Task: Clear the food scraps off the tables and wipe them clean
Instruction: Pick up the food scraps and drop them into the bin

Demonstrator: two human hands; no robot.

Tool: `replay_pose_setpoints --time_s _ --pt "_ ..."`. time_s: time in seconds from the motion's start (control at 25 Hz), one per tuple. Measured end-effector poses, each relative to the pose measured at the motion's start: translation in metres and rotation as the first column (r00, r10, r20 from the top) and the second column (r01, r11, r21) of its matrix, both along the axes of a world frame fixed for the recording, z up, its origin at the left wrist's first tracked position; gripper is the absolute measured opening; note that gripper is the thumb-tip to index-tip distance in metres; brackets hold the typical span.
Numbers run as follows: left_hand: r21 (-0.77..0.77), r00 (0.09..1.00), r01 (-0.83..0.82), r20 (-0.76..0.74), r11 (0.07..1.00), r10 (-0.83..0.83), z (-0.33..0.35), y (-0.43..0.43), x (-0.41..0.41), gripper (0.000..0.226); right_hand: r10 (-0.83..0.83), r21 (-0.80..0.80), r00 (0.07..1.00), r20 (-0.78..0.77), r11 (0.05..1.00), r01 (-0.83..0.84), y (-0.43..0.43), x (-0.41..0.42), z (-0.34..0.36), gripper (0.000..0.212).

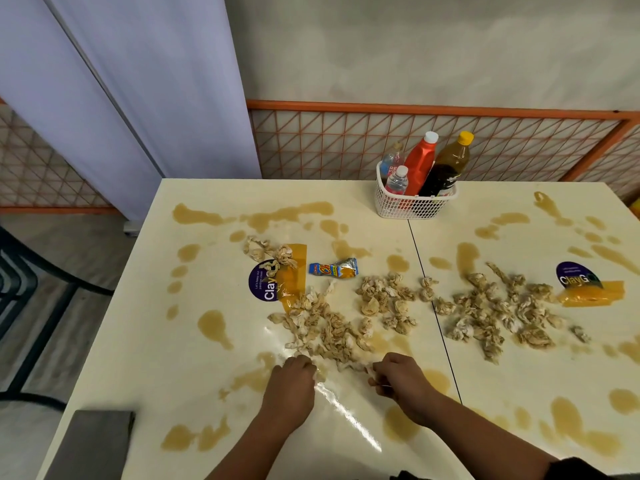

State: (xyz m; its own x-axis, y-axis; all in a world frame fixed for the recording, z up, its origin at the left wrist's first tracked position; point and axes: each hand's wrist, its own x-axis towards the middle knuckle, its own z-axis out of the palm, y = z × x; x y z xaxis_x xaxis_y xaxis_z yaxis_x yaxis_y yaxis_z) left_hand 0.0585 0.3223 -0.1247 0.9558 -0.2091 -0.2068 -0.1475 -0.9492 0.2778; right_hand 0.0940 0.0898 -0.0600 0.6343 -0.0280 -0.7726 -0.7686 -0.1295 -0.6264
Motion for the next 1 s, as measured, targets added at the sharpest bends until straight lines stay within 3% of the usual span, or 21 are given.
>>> replay_pose_setpoints --time_s 0.16,0.28,0.4,0.48,0.52,0.6,0.72,0.8,0.88,1.0 --pt "-0.165 0.997 -0.041 0.054 0.985 0.050 0.006 0.012 0.017 0.028 -0.009 0.005 0.999 -0.051 1.000 0.010 0.005 -0.004 0.004 0.023" --pt "-0.402 0.962 -0.245 0.016 0.882 0.274 0.031 0.020 0.028 0.016 -0.035 0.027 0.996 -0.086 0.999 0.038 0.008 -0.007 0.004 0.025" --pt "-0.617 0.894 -0.404 -0.110 0.675 0.434 0.064 0.030 0.029 0.010 -0.007 0.056 0.995 -0.104 0.998 0.013 0.015 -0.010 0.005 0.038" --pt "-0.709 0.863 -0.471 -0.248 0.525 0.439 0.085 0.036 0.027 0.013 -0.027 0.113 0.992 -0.121 0.993 0.041 0.020 -0.011 0.011 0.025" --pt "-0.747 0.843 -0.506 -0.323 0.432 0.430 0.094 0.037 0.026 0.013 -0.059 0.159 0.988 -0.146 0.984 0.083 0.024 -0.012 0.015 0.015" --pt "-0.809 0.789 -0.568 -0.483 0.150 0.380 0.109 0.040 0.025 0.013 -0.127 0.253 0.974 -0.187 0.952 0.173 0.028 -0.011 0.021 0.027" --pt "-0.679 0.683 -0.626 -0.715 -0.385 0.151 0.118 0.038 0.021 0.012 -0.149 0.330 0.961 -0.233 0.918 0.223 0.036 -0.010 0.028 0.049" --pt "-0.439 0.588 -0.669 -0.806 -0.599 -0.067 0.116 0.031 0.018 0.016 -0.140 0.353 0.963 -0.232 0.910 0.217 0.041 -0.011 0.031 0.050" --pt "-0.280 0.502 -0.717 -0.843 -0.638 -0.195 0.107 0.018 0.015 0.020 -0.114 0.350 0.971 -0.209 0.919 0.183 0.044 -0.014 0.034 0.049" --pt "-0.279 0.439 -0.778 -0.883 -0.563 -0.168 0.092 -0.005 0.009 0.016 -0.074 0.364 0.975 -0.209 0.920 0.148 0.039 -0.019 0.036 0.053"
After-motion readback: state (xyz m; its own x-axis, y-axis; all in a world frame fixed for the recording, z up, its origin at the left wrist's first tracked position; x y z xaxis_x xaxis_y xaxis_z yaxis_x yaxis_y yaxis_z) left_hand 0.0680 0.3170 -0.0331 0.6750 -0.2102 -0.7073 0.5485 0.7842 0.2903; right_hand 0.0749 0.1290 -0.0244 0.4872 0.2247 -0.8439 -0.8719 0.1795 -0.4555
